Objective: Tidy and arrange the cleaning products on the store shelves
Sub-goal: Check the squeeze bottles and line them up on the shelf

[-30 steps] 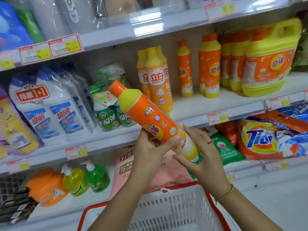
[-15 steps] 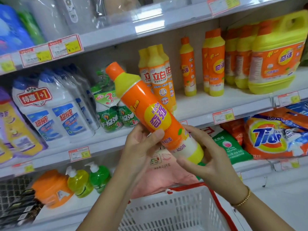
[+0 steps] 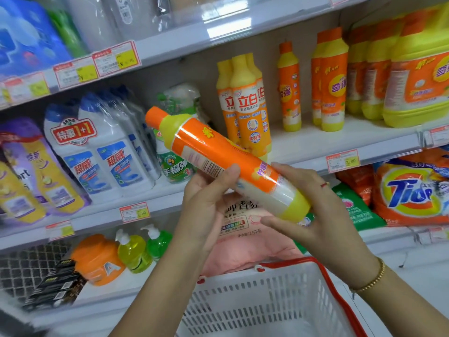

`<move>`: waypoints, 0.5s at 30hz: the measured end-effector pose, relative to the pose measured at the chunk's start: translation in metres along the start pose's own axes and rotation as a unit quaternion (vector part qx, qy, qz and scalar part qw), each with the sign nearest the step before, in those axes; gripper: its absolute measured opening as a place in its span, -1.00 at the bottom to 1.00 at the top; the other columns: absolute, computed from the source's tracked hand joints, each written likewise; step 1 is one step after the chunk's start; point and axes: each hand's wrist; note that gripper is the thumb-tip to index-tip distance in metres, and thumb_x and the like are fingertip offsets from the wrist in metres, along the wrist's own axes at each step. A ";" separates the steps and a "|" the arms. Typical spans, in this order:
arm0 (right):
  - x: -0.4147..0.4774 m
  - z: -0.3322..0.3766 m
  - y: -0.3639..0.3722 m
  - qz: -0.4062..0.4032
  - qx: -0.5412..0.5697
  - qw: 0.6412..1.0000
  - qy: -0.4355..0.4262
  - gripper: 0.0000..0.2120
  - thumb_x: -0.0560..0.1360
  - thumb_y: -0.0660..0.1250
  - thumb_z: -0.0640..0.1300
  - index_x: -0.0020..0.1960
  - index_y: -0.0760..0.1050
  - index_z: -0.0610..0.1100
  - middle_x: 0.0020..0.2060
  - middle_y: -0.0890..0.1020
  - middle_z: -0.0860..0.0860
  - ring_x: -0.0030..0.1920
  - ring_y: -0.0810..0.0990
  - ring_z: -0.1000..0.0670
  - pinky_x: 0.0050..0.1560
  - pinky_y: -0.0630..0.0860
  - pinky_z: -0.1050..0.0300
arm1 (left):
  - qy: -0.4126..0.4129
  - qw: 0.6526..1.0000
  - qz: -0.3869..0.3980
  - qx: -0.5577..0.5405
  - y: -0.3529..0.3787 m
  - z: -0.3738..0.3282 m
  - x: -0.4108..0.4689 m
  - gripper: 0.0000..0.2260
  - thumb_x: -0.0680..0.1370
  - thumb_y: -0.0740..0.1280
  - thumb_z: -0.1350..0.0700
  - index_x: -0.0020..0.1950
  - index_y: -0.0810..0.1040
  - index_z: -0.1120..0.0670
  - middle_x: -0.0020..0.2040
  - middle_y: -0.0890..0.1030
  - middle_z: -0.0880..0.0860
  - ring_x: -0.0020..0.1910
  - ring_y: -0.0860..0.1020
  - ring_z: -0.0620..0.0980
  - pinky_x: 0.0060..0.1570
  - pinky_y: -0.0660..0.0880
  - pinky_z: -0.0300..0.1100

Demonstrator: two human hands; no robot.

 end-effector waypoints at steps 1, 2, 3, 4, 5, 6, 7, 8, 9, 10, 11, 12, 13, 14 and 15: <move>0.001 0.000 0.001 -0.011 -0.067 0.997 -0.032 -0.32 0.32 0.49 0.06 0.39 0.34 0.06 0.20 0.51 0.10 0.19 0.43 0.26 0.15 0.32 0.48 | 0.002 1.000 -0.018 0.006 0.002 -0.001 0.000 -0.55 0.30 0.57 0.04 0.10 0.54 0.14 -0.01 0.66 0.15 -0.05 0.65 0.06 -0.20 0.60 -0.12; 0.001 0.000 0.002 -0.019 -0.114 0.992 -0.041 -0.32 0.34 0.48 0.03 0.40 0.34 0.02 0.19 0.52 0.05 0.16 0.45 0.22 0.13 0.33 0.47 | 0.001 1.000 -0.028 0.009 0.004 -0.002 -0.001 -0.62 0.36 0.52 0.06 0.10 0.53 0.14 -0.02 0.67 0.13 -0.06 0.66 0.04 -0.23 0.60 -0.15; 0.000 0.000 0.002 -0.026 -0.147 0.988 -0.040 -0.33 0.34 0.47 0.03 0.41 0.34 0.00 0.17 0.54 0.03 0.13 0.48 0.18 0.08 0.36 0.43 | -0.002 1.000 -0.029 0.010 0.006 -0.003 -0.001 -0.66 0.37 0.48 0.06 0.09 0.53 0.13 -0.04 0.68 0.10 -0.06 0.66 0.02 -0.25 0.59 -0.18; -0.001 0.002 0.002 -0.033 -0.161 0.986 -0.036 -0.33 0.35 0.46 0.06 0.40 0.35 0.00 0.15 0.56 0.06 0.09 0.51 0.16 0.04 0.38 0.41 | 0.000 1.000 -0.026 0.011 0.006 -0.003 -0.001 -0.67 0.37 0.42 0.05 0.08 0.53 0.12 -0.05 0.69 0.08 -0.07 0.67 -0.01 -0.25 0.59 -0.19; -0.003 0.005 0.001 -0.033 -0.146 0.988 -0.023 -0.35 0.35 0.45 0.08 0.39 0.37 0.02 0.11 0.58 0.13 0.06 0.53 0.17 0.01 0.39 0.42 | 0.002 1.000 -0.023 0.012 0.006 -0.003 -0.001 -0.67 0.36 0.39 0.04 0.08 0.53 0.11 -0.06 0.69 0.05 -0.08 0.66 -0.03 -0.24 0.59 -0.19; -0.004 0.009 0.001 -0.023 -0.090 0.996 0.006 -0.38 0.34 0.47 0.06 0.36 0.40 0.07 0.07 0.59 0.21 0.04 0.55 0.20 -0.02 0.41 0.45 | 0.004 1.000 -0.018 0.011 0.004 -0.004 -0.001 -0.68 0.38 0.41 0.05 0.10 0.53 0.10 -0.07 0.69 0.03 -0.09 0.66 -0.04 -0.22 0.59 -0.19; -0.005 0.014 0.000 -0.009 0.008 0.999 0.051 -0.44 0.33 0.49 0.02 0.30 0.44 0.10 0.03 0.62 0.22 0.01 0.57 0.22 -0.03 0.44 0.44 | 0.004 1.000 -0.014 0.005 0.003 -0.006 0.000 -0.69 0.40 0.46 0.08 0.11 0.53 0.10 -0.08 0.68 0.02 -0.10 0.65 -0.04 -0.22 0.59 -0.18; -0.003 0.018 -0.001 0.013 0.127 0.986 0.106 -0.50 0.31 0.51 -0.04 0.23 0.51 0.09 0.00 0.64 0.18 -0.04 0.60 0.20 -0.05 0.49 0.38 | 0.008 1.000 -0.007 -0.005 0.000 -0.007 0.002 -0.66 0.39 0.50 0.10 0.12 0.53 0.10 -0.07 0.67 0.03 -0.11 0.64 -0.03 -0.24 0.59 -0.17; -0.002 0.021 -0.004 0.039 0.236 0.958 0.157 -0.55 0.30 0.51 -0.07 0.18 0.57 0.05 -0.02 0.66 0.07 -0.08 0.63 0.13 -0.08 0.55 0.29 | 0.012 1.000 0.000 -0.019 -0.001 -0.009 0.003 -0.59 0.33 0.55 0.10 0.12 0.53 0.10 -0.06 0.67 0.04 -0.10 0.63 -0.02 -0.24 0.59 -0.14; 0.000 0.022 -0.005 0.064 0.313 0.926 0.201 -0.57 0.27 0.52 -0.06 0.13 0.60 0.01 -0.05 0.67 -0.05 -0.13 0.65 0.05 -0.12 0.60 0.19 | 0.017 0.999 0.007 -0.035 -0.003 -0.012 0.004 -0.48 0.25 0.61 0.08 0.13 0.53 0.11 -0.04 0.66 0.06 -0.08 0.64 0.00 -0.21 0.61 -0.10; 0.001 0.024 -0.007 0.091 0.372 0.892 0.240 -0.57 0.23 0.52 -0.03 0.09 0.63 -0.04 -0.07 0.66 -0.15 -0.18 0.66 -0.03 -0.16 0.63 0.12 | 0.020 0.998 0.013 -0.058 -0.003 -0.015 0.005 -0.39 0.18 0.64 0.04 0.15 0.52 0.12 -0.02 0.66 0.08 -0.05 0.65 0.01 -0.17 0.62 -0.08; 0.002 0.025 -0.007 0.114 0.426 0.855 0.273 -0.55 0.19 0.55 0.01 0.05 0.64 -0.08 -0.10 0.66 -0.23 -0.23 0.67 -0.08 -0.21 0.63 0.11 | 0.023 0.996 0.019 -0.087 -0.005 -0.018 0.007 -0.34 0.14 0.63 0.03 0.17 0.52 0.15 0.00 0.67 0.11 -0.03 0.65 0.02 -0.16 0.62 -0.10; 0.003 0.029 -0.007 0.136 0.476 0.814 0.302 -0.53 0.16 0.57 0.07 0.01 0.65 -0.12 -0.14 0.65 -0.29 -0.29 0.66 -0.09 -0.27 0.63 0.13 | 0.021 0.993 0.028 -0.112 -0.006 -0.021 0.008 -0.33 0.14 0.63 0.02 0.18 0.52 0.17 0.02 0.66 0.14 0.00 0.65 0.04 -0.14 0.61 -0.11; 0.004 0.032 -0.006 0.155 0.520 0.774 0.327 -0.52 0.16 0.57 0.13 -0.03 0.66 -0.14 -0.19 0.64 -0.32 -0.37 0.65 -0.09 -0.34 0.62 0.16 | 0.015 0.991 0.037 -0.125 -0.007 -0.023 0.009 -0.34 0.16 0.62 0.00 0.18 0.52 0.18 0.06 0.65 0.16 0.05 0.64 0.07 -0.08 0.60 -0.08; 0.005 0.037 -0.005 0.168 0.550 0.740 0.348 -0.52 0.19 0.54 0.17 -0.06 0.65 -0.16 -0.25 0.63 -0.33 -0.45 0.62 -0.07 -0.42 0.58 0.20 | 0.005 0.991 0.037 -0.126 -0.006 -0.027 0.009 -0.36 0.19 0.61 0.00 0.18 0.53 0.19 0.08 0.65 0.18 0.10 0.62 0.10 -0.02 0.59 -0.04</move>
Point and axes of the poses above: each hand's wrist, its own x-axis towards the middle knuckle, its own y-axis out of the palm, z = x × y
